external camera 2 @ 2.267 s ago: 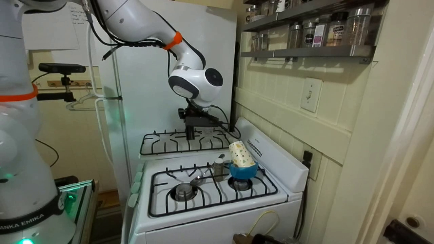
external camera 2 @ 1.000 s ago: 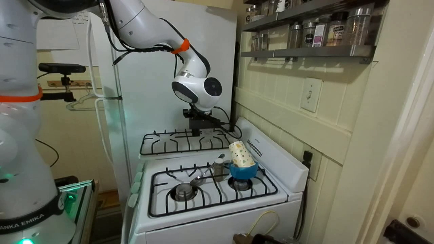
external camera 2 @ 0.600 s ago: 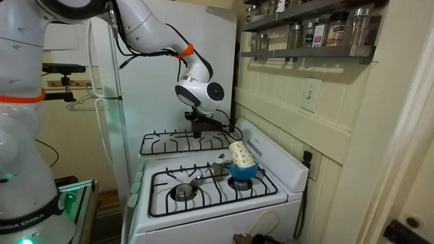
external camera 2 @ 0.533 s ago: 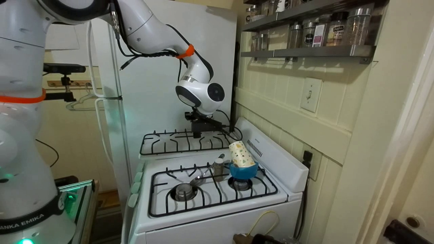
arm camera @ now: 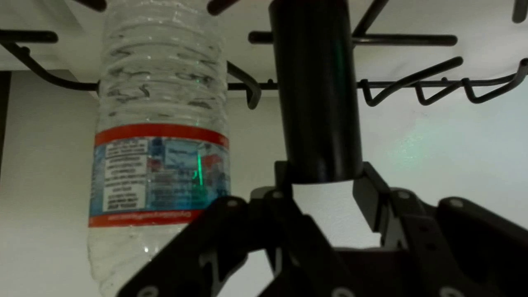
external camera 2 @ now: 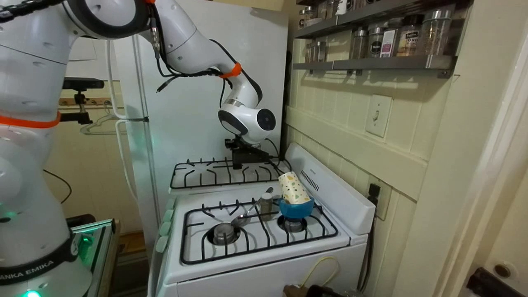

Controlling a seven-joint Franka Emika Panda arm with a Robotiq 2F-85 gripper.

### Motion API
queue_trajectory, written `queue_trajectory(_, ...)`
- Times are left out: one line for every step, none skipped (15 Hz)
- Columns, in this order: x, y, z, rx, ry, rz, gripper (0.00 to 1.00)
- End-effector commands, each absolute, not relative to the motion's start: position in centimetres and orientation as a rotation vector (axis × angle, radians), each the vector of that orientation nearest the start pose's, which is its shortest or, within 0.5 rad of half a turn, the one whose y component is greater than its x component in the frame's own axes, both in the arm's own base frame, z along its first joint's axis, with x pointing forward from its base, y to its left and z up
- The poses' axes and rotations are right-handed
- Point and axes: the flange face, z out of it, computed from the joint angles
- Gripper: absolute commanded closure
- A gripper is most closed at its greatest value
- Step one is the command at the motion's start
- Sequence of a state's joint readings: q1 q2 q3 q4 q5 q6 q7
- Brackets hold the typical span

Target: Move the black item to the left

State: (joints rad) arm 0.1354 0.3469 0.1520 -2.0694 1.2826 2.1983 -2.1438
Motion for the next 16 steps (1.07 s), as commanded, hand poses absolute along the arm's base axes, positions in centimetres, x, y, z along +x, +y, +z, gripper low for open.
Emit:
queue_trajectory(55.5,19.9,26.3,-1.66,-1.537,-0.801,0.83)
queue_trajectory(55.5,19.9,26.3,-1.661,-1.537,-0.8,0.83)
queue_trajectory(55.5,19.8,26.3,-1.662,-1.532,-0.797,0.83)
queue_trajectory(55.4,19.8,26.3,-1.66,-1.527,-0.789,0.83)
queue_trajectory(55.4,19.9,26.3,-1.656,-1.52,-0.784,0.5)
queue_trajectory(55.3,19.9,26.4,-1.652,-1.514,-0.77,0.32)
queue_trajectory(55.2,19.9,26.5,-1.65,-1.514,-0.76,0.25)
queue_trajectory(55.1,20.0,26.6,-1.644,-1.511,-0.746,0.18)
queue_trajectory(54.9,20.0,26.8,-1.644,-1.509,-0.737,0.1)
queue_trajectory(54.9,19.9,27.1,-1.642,-1.508,-0.727,0.03)
queue_trajectory(54.7,20.0,27.7,-1.649,-1.523,-0.724,0.0)
queue_trajectory(54.5,20.0,28.6,-1.652,-1.551,-0.728,0.0)
queue_trajectory(54.2,20.1,29.5,-1.661,-1.585,-0.72,0.0)
queue_trajectory(53.6,20.1,30.9,-1.682,-1.632,-0.69,0.0)
queue_trajectory(53.1,20.1,32.1,-1.705,-1.665,-0.648,0.0)
queue_trajectory(52.3,20.2,33.7,-1.707,-1.691,-0.622,0.0)
